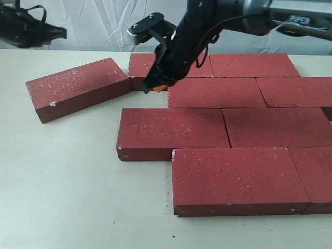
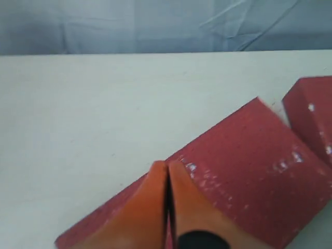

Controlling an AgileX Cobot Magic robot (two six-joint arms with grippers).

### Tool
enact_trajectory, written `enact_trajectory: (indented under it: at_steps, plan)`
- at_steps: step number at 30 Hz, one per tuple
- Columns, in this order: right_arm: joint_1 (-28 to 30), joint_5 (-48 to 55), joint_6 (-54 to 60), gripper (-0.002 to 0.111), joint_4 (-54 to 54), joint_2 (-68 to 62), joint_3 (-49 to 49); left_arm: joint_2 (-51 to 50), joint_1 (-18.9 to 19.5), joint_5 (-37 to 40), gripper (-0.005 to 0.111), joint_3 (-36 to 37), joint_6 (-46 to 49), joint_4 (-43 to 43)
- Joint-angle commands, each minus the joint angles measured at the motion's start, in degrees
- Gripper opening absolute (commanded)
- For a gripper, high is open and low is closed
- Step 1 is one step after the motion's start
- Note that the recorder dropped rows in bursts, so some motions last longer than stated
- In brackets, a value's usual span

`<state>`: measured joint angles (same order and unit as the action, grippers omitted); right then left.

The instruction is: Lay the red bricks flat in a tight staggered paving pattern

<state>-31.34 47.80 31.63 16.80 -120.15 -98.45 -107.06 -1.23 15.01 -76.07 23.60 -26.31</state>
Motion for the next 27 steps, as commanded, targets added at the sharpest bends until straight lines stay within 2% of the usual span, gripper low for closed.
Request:
enact_trajectory:
  at_steps: [1, 2, 4, 6, 11, 17, 27]
  plan:
    - [2.07, -10.56, 0.25, -0.001, -0.26, 11.58, 15.92, -11.18, -0.63, 13.0, 0.0, -17.86, 0.54, -1.13]
    - [2.45, -13.5, 1.05, -0.001, -0.7, 15.41, 21.36, -15.68, -0.63, 18.2, 0.0, -23.97, 0.32, 0.33]
    - [2.75, -15.63, 2.9, -0.001, -2.05, 19.1, 26.35, -21.07, -0.63, 21.36, 0.0, -30.98, -2.89, 3.93]
    - [2.75, -16.66, 3.07, -0.001, -2.52, 22.3, 27.91, -25.95, -0.77, 21.66, 0.0, -37.56, -8.62, 8.85]
    - [2.75, -16.66, 3.2, -0.001, -1.08, 23.83, 27.9, -33.79, -2.37, 25.05, 0.0, -47.62, -8.65, 8.97]
    - [2.75, -16.69, 3.2, -0.001, -1.08, 23.83, 28.03, -39.0, -4.43, 25.35, 0.0, -53.74, -9.88, 9.39]
    - [2.75, -16.78, 3.2, -0.001, -1.08, 23.83, 28.03, -41.76, -5.26, 28.2, 0.0, -56.01, -10.16, 10.34]
